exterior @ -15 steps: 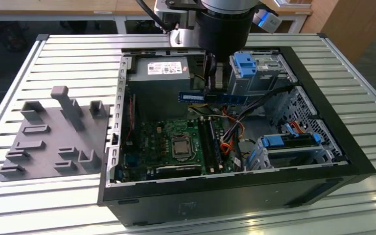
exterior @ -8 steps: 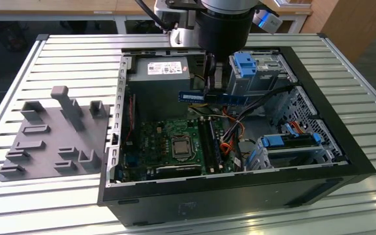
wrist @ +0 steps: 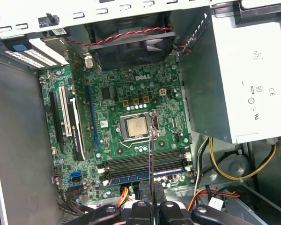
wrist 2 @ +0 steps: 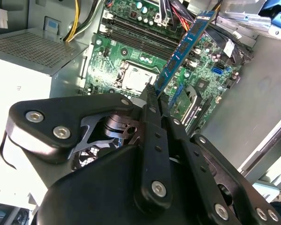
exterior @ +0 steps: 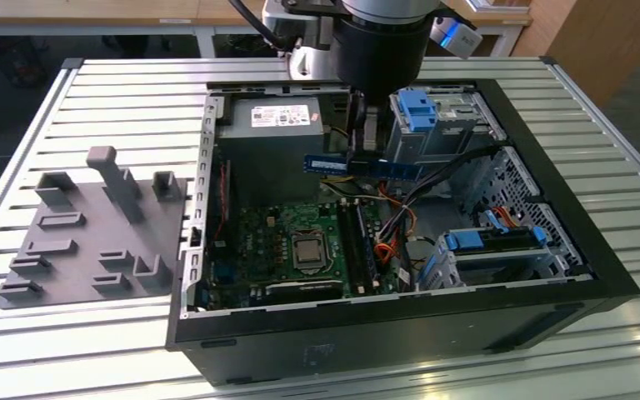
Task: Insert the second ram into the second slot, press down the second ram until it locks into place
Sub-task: 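Press down the second ram until it locks into place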
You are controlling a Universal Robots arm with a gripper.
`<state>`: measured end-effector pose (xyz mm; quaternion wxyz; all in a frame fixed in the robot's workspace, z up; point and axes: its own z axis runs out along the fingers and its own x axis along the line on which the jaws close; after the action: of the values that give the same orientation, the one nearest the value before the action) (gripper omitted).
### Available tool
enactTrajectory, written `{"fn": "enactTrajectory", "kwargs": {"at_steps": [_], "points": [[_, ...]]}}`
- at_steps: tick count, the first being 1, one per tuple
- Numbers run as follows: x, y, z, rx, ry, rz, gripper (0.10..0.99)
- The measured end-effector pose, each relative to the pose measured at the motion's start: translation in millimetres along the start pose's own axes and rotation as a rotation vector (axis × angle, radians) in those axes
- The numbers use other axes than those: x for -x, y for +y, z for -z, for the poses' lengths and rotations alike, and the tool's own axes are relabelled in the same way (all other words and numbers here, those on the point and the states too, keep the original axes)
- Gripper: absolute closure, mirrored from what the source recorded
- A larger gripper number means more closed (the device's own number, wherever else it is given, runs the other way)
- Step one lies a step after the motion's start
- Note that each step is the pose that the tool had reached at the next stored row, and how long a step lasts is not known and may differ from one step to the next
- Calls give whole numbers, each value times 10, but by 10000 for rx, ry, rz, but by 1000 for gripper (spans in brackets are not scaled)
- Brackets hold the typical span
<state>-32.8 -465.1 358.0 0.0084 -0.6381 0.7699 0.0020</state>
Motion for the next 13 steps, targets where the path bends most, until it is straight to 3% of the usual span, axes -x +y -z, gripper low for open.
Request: {"fn": "enactTrajectory", "kwargs": {"at_steps": [13], "points": [[0, 0, 0, -6, 2, -387, 949]]}}
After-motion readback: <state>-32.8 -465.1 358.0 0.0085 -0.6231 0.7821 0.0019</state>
